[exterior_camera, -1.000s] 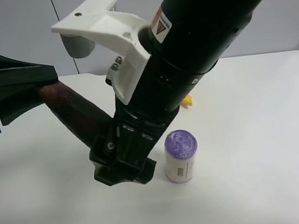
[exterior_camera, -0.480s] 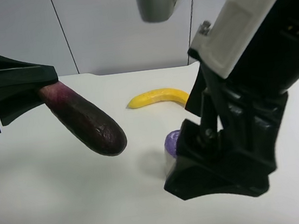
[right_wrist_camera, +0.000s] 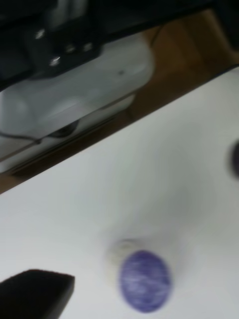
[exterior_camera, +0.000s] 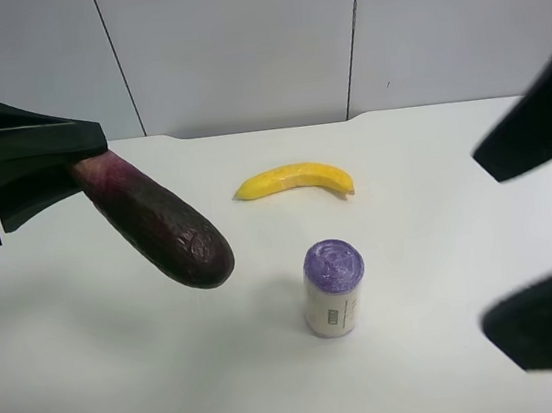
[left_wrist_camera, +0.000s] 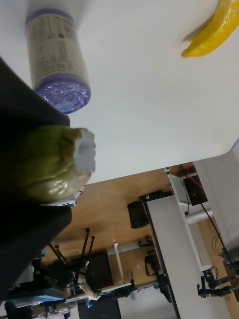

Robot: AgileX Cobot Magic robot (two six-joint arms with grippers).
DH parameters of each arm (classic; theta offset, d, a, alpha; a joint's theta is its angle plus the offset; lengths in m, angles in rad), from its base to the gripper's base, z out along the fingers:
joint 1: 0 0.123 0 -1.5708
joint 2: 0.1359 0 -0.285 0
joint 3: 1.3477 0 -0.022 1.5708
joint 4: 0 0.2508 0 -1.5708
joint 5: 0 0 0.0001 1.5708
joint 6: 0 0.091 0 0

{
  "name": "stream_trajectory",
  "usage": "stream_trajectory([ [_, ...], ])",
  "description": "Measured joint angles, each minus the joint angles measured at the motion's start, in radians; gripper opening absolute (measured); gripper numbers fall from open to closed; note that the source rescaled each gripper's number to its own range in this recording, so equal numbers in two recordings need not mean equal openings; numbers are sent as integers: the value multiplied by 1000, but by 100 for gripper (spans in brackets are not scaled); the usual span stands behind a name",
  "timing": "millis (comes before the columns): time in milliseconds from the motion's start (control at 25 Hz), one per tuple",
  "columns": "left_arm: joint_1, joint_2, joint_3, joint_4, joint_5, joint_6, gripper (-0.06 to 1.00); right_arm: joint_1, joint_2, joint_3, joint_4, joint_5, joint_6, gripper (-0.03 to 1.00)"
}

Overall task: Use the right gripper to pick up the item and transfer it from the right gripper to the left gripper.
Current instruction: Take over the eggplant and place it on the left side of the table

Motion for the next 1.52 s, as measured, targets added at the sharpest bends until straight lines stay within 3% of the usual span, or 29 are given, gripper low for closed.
stream_trajectory([
  [400,0,0,0,11,1,1,1,0,-481,446,-165,-4,95,100],
  [760,0,0,0,15,1,2,1,0,-637,511,-172,-131,136,100],
  [1200,0,0,0,16,1,3,1,-2,-637,513,-172,-137,137,100],
  [1320,0,0,0,16,3,3,1,-58,-638,513,-166,-137,137,100],
  [1520,0,0,0,16,6,3,1,-270,-694,513,-166,-137,137,100],
])
